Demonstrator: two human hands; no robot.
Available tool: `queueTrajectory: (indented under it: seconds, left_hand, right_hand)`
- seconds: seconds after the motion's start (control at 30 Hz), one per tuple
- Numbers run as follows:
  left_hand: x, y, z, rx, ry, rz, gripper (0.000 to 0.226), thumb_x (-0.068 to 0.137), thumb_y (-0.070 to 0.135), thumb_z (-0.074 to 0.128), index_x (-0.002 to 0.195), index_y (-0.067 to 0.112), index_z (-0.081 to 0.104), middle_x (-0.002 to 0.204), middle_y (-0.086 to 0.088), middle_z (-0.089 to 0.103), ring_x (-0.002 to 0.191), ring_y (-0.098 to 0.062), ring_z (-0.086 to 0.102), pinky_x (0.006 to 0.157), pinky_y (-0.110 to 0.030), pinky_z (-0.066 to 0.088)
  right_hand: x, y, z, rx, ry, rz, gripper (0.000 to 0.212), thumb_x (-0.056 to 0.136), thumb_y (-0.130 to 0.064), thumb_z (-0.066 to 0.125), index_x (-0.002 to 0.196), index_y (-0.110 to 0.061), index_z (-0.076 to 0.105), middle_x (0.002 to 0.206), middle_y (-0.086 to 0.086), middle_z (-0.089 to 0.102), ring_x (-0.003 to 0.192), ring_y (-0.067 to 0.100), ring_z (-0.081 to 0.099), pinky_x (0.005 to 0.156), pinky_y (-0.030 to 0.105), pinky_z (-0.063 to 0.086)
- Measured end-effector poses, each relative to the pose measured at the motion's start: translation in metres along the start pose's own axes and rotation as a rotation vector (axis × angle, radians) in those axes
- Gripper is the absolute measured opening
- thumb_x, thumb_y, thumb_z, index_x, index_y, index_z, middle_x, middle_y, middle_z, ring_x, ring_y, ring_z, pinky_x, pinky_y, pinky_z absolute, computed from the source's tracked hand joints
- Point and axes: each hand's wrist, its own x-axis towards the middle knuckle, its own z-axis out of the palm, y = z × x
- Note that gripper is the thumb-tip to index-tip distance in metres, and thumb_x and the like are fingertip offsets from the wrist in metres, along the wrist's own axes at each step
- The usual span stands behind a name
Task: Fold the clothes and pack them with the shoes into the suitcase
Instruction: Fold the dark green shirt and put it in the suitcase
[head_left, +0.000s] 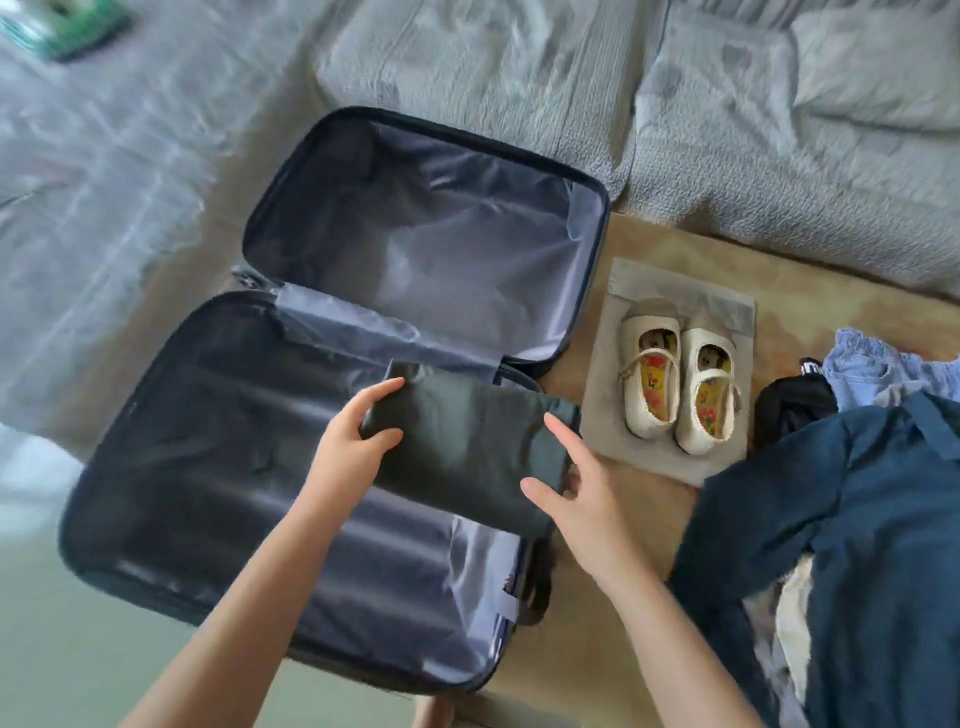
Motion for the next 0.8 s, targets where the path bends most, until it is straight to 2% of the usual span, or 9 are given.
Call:
queueTrajectory:
  seconds: [0.07, 0.13, 0.23, 0.27, 0.37, 0.53, 0.63, 0.73, 0.8]
  left_hand:
    - [0.02, -0.008, -0.045, 0.039, 0.045, 0.008, 0.056, 0.086, -0.011, 0.054, 0.123, 0.031, 0.059, 0.12, 0.003, 0.062, 0.108, -0.008, 0.058, 0.095, -0.028, 0.049]
    - [0.043, -0.022, -0.083, 0.1, 0.088, -0.01, 0.056, 0.087, -0.007, 0.055, 0.123, 0.036, 0.058, 0.126, 0.001, 0.06, 0.114, -0.013, 0.056, 0.097, -0.035, 0.048]
    - [0.081, -0.043, -0.129, 0.179, 0.153, -0.036, 0.057, 0.088, -0.001, 0.054, 0.118, 0.047, 0.056, 0.13, 0.002, 0.057, 0.121, -0.017, 0.053, 0.1, -0.04, 0.046]
    - [0.093, -0.05, -0.14, 0.187, 0.176, -0.047, 0.056, 0.088, -0.002, 0.053, 0.118, 0.046, 0.056, 0.13, 0.002, 0.057, 0.117, -0.017, 0.054, 0.098, -0.037, 0.046]
    - [0.124, -0.069, -0.162, 0.24, 0.226, -0.079, 0.054, 0.089, -0.004, 0.05, 0.124, 0.038, 0.055, 0.13, -0.001, 0.056, 0.096, -0.015, 0.055, 0.079, -0.028, 0.045]
    - [0.153, -0.101, -0.177, 0.346, 0.312, -0.106, 0.052, 0.092, -0.004, 0.046, 0.131, 0.03, 0.052, 0.136, -0.002, 0.051, 0.091, -0.016, 0.052, 0.066, -0.025, 0.04]
    - [0.162, -0.116, -0.177, 0.363, 0.323, -0.06, 0.053, 0.092, -0.003, 0.045, 0.133, 0.03, 0.05, 0.136, -0.006, 0.051, 0.111, -0.025, 0.053, 0.08, -0.029, 0.041]
    - [0.166, -0.123, -0.174, 0.333, 0.297, 0.011, 0.053, 0.092, -0.004, 0.046, 0.133, 0.03, 0.051, 0.136, -0.003, 0.052, 0.125, -0.02, 0.047, 0.094, -0.025, 0.036]
    - [0.167, -0.124, -0.171, 0.357, 0.285, 0.029, 0.053, 0.092, -0.004, 0.045, 0.135, 0.028, 0.05, 0.135, -0.004, 0.051, 0.126, -0.018, 0.044, 0.095, -0.022, 0.031]
  right_hand:
    - [0.021, -0.013, 0.048, -0.039, -0.023, -0.015, 0.066, 0.087, -0.01, 0.067, 0.14, -0.04, 0.04, 0.135, -0.022, 0.041, 0.124, -0.003, 0.041, 0.107, 0.022, 0.034]
    - [0.04, -0.022, 0.092, -0.074, -0.042, -0.013, 0.065, 0.089, -0.011, 0.065, 0.143, -0.036, 0.037, 0.134, -0.02, 0.037, 0.125, -0.002, 0.033, 0.105, 0.017, 0.028]
    - [0.07, -0.029, 0.15, -0.086, -0.047, -0.007, 0.067, 0.088, -0.007, 0.064, 0.145, -0.028, 0.036, 0.128, -0.011, 0.039, 0.122, 0.002, 0.036, 0.099, 0.011, 0.025]
    - [0.08, -0.028, 0.167, -0.09, -0.045, -0.002, 0.067, 0.088, -0.006, 0.064, 0.145, -0.027, 0.035, 0.126, -0.009, 0.039, 0.12, 0.003, 0.037, 0.097, 0.01, 0.025]
    - [0.108, -0.024, 0.208, -0.098, -0.055, 0.029, 0.068, 0.089, -0.006, 0.063, 0.147, -0.025, 0.032, 0.121, -0.006, 0.039, 0.11, 0.004, 0.039, 0.092, 0.009, 0.025]
    - [0.142, -0.008, 0.252, -0.141, -0.055, 0.04, 0.072, 0.088, -0.003, 0.062, 0.149, -0.022, 0.028, 0.118, -0.002, 0.038, 0.108, 0.007, 0.038, 0.086, 0.004, 0.022]
    - [0.153, 0.001, 0.261, -0.142, -0.037, 0.045, 0.072, 0.088, -0.001, 0.061, 0.149, -0.022, 0.028, 0.118, -0.002, 0.038, 0.106, 0.007, 0.037, 0.083, 0.003, 0.021]
    - [0.156, 0.007, 0.259, -0.14, 0.011, 0.038, 0.071, 0.088, -0.001, 0.062, 0.148, -0.022, 0.031, 0.118, -0.003, 0.038, 0.103, 0.002, 0.036, 0.082, 0.0, 0.022]
    - [0.155, 0.009, 0.258, -0.141, 0.035, 0.023, 0.07, 0.087, 0.0, 0.062, 0.147, -0.022, 0.033, 0.118, -0.004, 0.039, 0.099, -0.002, 0.036, 0.082, -0.003, 0.022]
